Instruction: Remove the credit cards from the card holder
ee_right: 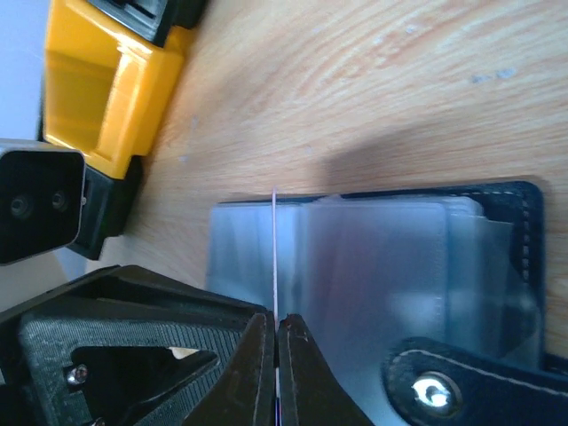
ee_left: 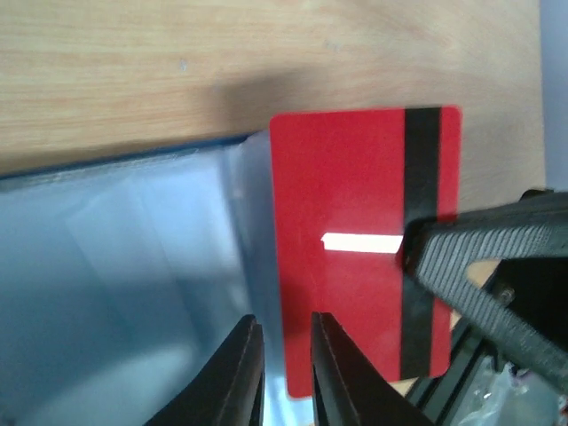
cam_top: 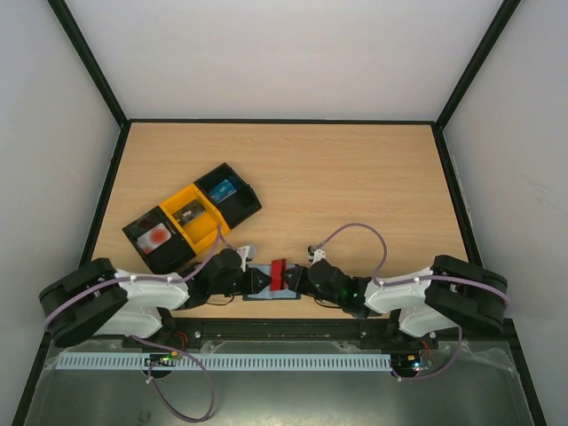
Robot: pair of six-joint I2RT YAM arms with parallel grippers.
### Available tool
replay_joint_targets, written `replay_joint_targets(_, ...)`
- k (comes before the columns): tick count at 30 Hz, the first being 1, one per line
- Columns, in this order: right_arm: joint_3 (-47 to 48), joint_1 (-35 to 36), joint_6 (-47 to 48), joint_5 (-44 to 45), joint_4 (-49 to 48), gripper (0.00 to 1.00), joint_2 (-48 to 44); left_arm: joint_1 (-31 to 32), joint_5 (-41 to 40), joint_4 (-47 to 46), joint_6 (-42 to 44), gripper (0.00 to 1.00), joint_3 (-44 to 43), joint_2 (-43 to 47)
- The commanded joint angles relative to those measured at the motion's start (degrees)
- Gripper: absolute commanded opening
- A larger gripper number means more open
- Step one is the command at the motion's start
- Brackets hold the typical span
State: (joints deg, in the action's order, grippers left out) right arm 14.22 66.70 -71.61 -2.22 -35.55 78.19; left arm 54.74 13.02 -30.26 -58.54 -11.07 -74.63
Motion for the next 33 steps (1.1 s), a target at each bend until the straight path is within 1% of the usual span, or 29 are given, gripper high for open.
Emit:
replay_joint_targets(1, -0.3, -0.3, -2.1, 2.2, 3.1, 0.02, -5.0, 0.7, -4.4, 11.8, 4.7, 0.24, -5.6, 7.9)
replay_joint_targets(2, -0.1, -0.4, -2.4, 2.6, 4.0, 0.02, -6.4, 0.8, -6.0, 14.4, 5.9, 0.27, -6.7, 10.0)
replay_joint_targets(5, 0.2, -0.4, -3.1, 4.2, 6.8, 0.02, -10.8, 0.9, -10.4, 21.0, 9.1, 0.30, -9.3, 18.1)
replay_joint_targets(7, 0.6, -0.4, -3.5, 5.1, 8.7, 0.02, -13.8, 0.9, -13.2, 24.1, 11.7, 0.36, -10.1, 22.2)
replay_joint_targets(11, 1.7, -0.4, -4.9, 6.1, 12.7, 0.02, -19.6, 2.5, -18.4, 25.7, 20.8, 0.45, -10.2, 31.8)
replay_joint_targets(13, 1.5, -0.4, -6.8, 6.8, 13.3, 0.02, -22.8, 4.1, -20.4, 25.3, 26.5, 0.50, -10.2, 34.7)
replay_joint_targets(15, 2.6, -0.4, -8.9, 8.2, 16.3, 0.02, -24.8, 6.1, -22.2, 25.2, 31.7, 0.53, -10.4, 36.5)
replay_joint_targets(18, 6.8, -0.4, -11.2, 10.7, 24.2, 0.02, -26.3, 8.6, -24.1, 25.0, 36.2, 0.55, -11.0, 37.7)
replay_joint_targets(21, 9.6, -0.4, -16.7, 12.7, 29.8, 0.02, -27.6, 9.9, -23.9, 24.6, 40.8, 0.54, -12.1, 37.9)
replay_joint_targets(23, 8.9, -0.4, -20.4, 12.7, 28.9, 0.02, -29.4, 11.5, -23.8, 23.8, 45.2, 0.54, -12.5, 37.7)
replay_joint_targets(26, 8.6, -0.4, -21.8, 12.5, 27.5, 0.02, -31.4, 16.1, -25.7, 22.8, 53.6, 0.56, -13.1, 35.5)
replay_joint_targets(29, 9.4, -0.4, -23.8, 12.1, 28.9, 0.02, -32.1, 20.6, -32.0, 23.5, 59.2, 0.58, -14.8, 32.2)
replay_joint_targets(33, 8.7, -0.4, -26.0, 9.9, 27.1, 0.02, -32.4, 24.1, -38.6, 23.4, 65.9, 0.58, -16.5, 27.9)
